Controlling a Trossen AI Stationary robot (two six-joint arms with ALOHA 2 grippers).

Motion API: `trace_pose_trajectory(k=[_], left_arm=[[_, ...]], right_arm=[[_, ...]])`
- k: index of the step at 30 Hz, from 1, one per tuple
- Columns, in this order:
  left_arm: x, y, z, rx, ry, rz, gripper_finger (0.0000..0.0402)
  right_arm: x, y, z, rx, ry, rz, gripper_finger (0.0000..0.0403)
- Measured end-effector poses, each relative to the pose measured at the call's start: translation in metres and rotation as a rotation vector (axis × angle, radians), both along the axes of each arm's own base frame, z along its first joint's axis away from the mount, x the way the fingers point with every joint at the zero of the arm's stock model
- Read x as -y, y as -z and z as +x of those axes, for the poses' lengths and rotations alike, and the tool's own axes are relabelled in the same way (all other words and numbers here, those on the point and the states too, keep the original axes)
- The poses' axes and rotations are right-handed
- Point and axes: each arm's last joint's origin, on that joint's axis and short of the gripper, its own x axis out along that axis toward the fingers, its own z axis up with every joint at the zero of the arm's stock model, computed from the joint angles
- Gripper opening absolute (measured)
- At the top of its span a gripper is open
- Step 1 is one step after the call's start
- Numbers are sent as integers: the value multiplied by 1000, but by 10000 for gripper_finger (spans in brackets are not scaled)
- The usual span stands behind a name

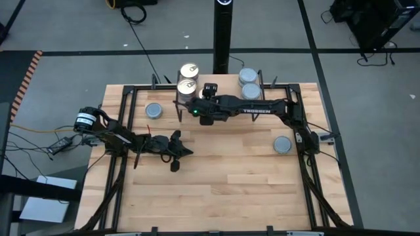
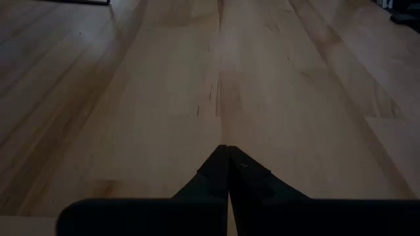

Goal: Stack canned seafood by type on shelf
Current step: Put the blue pink tuna can on the shelf

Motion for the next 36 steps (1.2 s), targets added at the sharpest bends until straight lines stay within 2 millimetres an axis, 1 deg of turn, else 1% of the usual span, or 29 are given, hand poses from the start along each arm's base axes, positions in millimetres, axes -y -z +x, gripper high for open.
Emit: trace_pose_trajectory(k=[4,6,10,13,15,18,20,25,26,31,36], left_arm=[[0,0,0,-1,0,0,8],[0,0,0,-1,0,0,8],[0,0,0,-3,0,0,8],[0,1,0,-7,0,0,8],[0,1,-1,-17,0,1,8],[0,2,-1,-20,-5,-10,8],[0,2,-1,-20,-5,-11,8],[0,2,-1,-20,-6,-11,8],[0,2,-1,-20,-5,-11,8],[0,2,-1,-21,-6,-12,8],[0,2,-1,-21,-6,-12,8]], right_arm=[[0,0,0,-8,-11,-1,283],[-4,0,1,-26,-33,-11,282],[-23,-10,4,-18,-69,-32,281],[-37,-15,3,-42,-99,-33,273],[-43,-16,1,-79,-99,-51,257],[-45,-14,-6,-144,-77,-51,209],[-41,-12,-12,-179,-45,-34,163],[-21,-4,-19,-208,22,27,27],[-16,-3,-19,-202,21,58,14],[2,-1,-18,-135,11,187,21],[17,-3,-14,-60,17,174,7]])
